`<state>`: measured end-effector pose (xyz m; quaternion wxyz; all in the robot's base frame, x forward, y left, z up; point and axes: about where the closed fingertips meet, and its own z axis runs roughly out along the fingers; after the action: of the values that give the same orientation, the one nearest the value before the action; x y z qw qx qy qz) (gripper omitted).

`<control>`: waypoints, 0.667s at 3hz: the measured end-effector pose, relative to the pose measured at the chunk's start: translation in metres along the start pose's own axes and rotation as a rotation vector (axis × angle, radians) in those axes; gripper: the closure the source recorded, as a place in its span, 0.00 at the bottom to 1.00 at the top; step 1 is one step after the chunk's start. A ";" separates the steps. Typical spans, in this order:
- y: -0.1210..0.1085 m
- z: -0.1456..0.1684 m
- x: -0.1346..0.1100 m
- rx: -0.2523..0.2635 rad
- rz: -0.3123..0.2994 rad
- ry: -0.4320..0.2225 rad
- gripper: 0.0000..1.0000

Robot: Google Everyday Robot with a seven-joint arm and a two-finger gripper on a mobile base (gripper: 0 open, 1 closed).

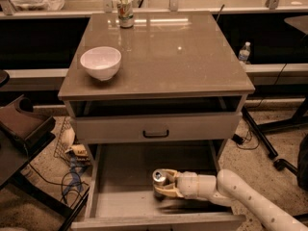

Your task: Place redbull can into middle drawer

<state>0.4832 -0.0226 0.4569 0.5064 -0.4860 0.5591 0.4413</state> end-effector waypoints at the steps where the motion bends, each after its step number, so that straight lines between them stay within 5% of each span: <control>1: 0.001 0.002 0.000 -0.004 0.000 -0.002 0.82; 2: 0.002 0.004 -0.001 -0.008 0.001 -0.004 0.59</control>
Offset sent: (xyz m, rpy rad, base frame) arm -0.0005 0.0020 0.0003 0.0018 0.0004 0.0038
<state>0.4821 -0.0185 0.4573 0.5054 -0.4869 0.5567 0.4445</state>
